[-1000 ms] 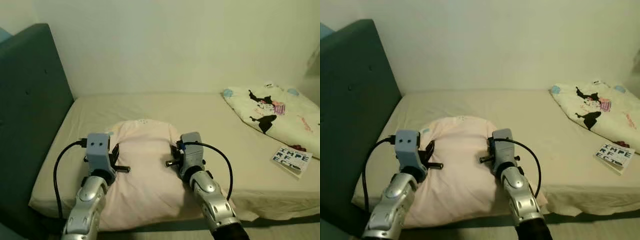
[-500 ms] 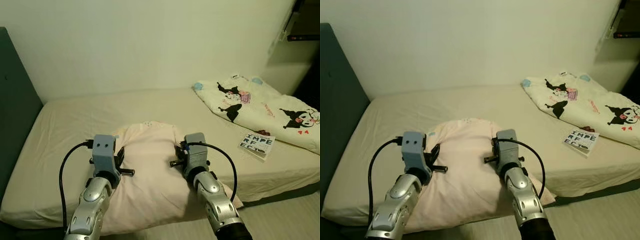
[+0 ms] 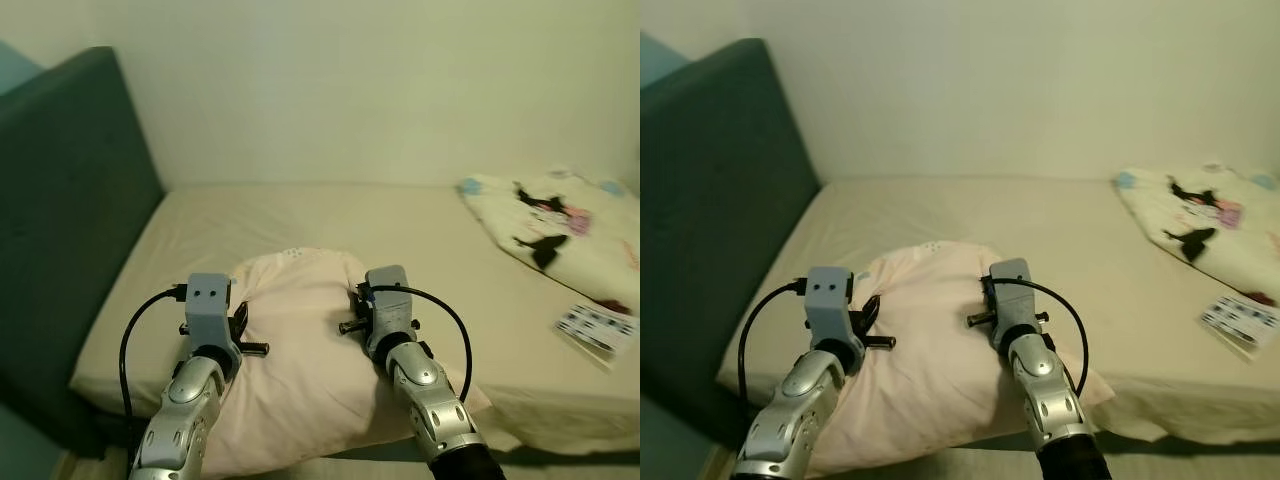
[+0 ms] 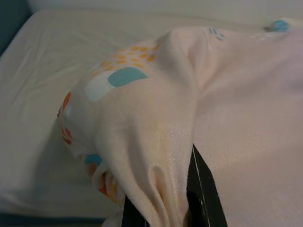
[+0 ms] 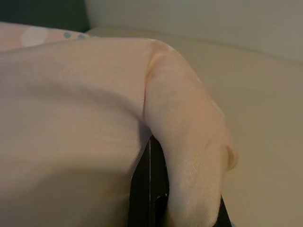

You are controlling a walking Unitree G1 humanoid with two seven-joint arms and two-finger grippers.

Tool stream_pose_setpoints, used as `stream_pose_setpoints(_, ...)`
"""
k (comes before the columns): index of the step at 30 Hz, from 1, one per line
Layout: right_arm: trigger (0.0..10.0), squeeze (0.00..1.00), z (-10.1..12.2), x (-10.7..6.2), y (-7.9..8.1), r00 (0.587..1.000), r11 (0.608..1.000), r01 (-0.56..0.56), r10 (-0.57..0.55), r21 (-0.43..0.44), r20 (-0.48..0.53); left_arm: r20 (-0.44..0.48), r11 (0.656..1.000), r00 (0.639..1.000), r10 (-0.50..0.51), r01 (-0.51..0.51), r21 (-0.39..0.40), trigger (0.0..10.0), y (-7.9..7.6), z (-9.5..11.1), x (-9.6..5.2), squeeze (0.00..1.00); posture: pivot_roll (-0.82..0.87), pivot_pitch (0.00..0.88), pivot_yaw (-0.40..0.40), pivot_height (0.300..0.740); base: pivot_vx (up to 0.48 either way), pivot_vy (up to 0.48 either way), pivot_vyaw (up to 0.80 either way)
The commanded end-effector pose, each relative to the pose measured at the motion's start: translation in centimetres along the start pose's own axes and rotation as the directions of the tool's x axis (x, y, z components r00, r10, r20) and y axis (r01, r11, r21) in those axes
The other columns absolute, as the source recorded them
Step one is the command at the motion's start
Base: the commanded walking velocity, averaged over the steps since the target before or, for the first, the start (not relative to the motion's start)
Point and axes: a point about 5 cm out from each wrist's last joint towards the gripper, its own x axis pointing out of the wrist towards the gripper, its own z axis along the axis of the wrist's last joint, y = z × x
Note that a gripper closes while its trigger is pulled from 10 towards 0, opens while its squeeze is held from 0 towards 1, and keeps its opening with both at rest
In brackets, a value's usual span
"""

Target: Clean up the room

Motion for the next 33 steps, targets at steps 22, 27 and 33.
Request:
stream_pose_setpoints(22,10.0,0.00,1.3,-0.1,-1.7,0.993,0.996,0.093,-0.092,-0.008,0.077,0.025,0.993,1.000,-0.016,0.013,0.114,10.0,0.2,1.0,-0.2,0.00,-0.04,0.031,-0.022,0.740,0.000,0.000,0.80)
stream_pose_setpoints(27,10.0,0.00,1.2,-0.1,-1.7,0.993,0.996,0.093,-0.092,-0.007,0.078,0.028,0.992,0.999,-0.023,0.020,0.123,10.0,0.1,1.1,-0.3,0.00,-0.04,0.026,-0.021,0.740,0.000,0.000,0.80)
stream_pose_setpoints(33,10.0,0.00,1.2,-0.1,-1.6,0.992,0.996,0.093,-0.092,-0.002,0.081,0.023,0.989,1.000,-0.017,0.013,0.147,10.0,0.3,1.0,-0.4,0.00,-0.04,0.025,-0.015,0.740,0.000,0.000,0.80)
